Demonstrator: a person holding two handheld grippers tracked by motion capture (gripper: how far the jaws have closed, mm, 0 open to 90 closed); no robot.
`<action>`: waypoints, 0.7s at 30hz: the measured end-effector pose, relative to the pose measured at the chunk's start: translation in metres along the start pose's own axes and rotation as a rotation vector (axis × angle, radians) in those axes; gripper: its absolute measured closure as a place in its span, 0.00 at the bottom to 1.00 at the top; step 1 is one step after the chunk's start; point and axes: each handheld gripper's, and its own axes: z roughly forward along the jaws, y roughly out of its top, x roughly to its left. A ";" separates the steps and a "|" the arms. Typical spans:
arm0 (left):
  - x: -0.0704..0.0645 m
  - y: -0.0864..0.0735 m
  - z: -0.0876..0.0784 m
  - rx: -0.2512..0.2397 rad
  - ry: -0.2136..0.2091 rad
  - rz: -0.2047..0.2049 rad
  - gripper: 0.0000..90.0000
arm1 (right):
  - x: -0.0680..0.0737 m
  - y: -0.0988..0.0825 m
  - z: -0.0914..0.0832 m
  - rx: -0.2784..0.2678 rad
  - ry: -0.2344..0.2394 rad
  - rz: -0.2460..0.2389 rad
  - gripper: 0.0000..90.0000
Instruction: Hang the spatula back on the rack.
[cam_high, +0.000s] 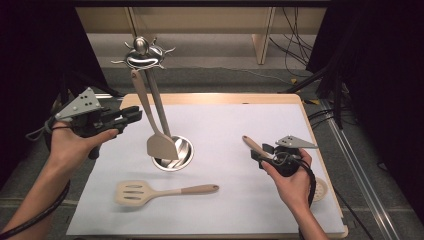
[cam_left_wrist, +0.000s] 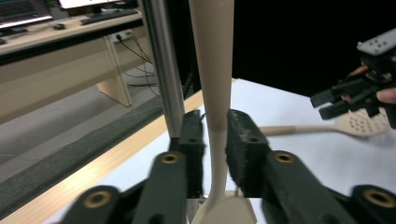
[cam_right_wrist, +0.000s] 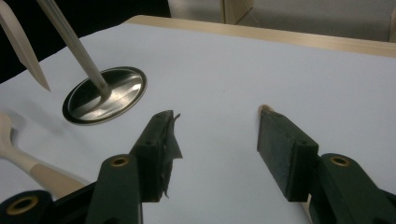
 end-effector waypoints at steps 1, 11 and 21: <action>-0.002 0.000 -0.001 -0.005 0.008 -0.009 0.93 | 0.001 0.000 0.000 0.013 -0.003 0.005 0.52; -0.015 0.010 0.001 -0.068 0.023 -0.074 0.99 | -0.002 -0.003 0.003 0.011 0.004 0.001 0.52; -0.022 0.022 0.006 -0.123 0.023 -0.089 0.99 | -0.003 -0.003 0.000 0.017 -0.010 0.008 0.52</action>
